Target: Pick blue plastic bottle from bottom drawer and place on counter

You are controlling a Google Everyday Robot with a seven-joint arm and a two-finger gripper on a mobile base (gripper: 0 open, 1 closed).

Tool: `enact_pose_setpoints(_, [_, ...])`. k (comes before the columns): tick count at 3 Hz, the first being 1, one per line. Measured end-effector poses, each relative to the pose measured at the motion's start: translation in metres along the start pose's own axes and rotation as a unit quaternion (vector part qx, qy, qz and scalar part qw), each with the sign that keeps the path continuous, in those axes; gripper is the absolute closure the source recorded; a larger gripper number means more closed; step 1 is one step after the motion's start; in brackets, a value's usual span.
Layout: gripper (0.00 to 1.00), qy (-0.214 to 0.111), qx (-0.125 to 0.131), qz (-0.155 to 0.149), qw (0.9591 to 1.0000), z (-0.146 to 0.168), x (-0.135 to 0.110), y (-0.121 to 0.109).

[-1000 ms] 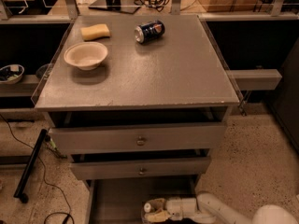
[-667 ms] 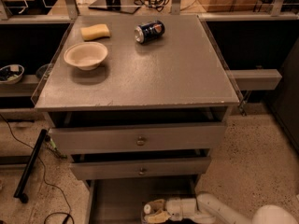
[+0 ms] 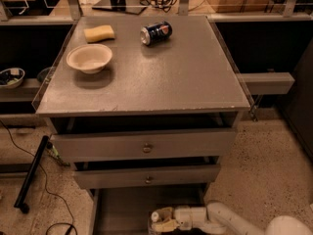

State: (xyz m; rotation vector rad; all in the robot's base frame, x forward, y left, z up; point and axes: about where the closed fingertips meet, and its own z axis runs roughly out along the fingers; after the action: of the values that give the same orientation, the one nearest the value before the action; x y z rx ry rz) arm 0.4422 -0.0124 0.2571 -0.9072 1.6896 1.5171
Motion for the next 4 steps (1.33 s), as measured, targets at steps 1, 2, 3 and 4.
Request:
enact_pose_setpoints(1, [1.00,-0.006,-0.002,0.000,1.0000,-0.003,-0.013,0.003])
enact_pose_setpoints(2, [1.00,-0.004,0.003,-0.018,0.9998,-0.014,-0.049,0.012])
enact_pose_setpoints(3, [1.00,0.000,0.007,-0.028,0.9996,-0.022,-0.073,0.018])
enact_pose_setpoints(4, [1.00,0.005,0.017,-0.027,0.9995,-0.036,-0.100,0.028])
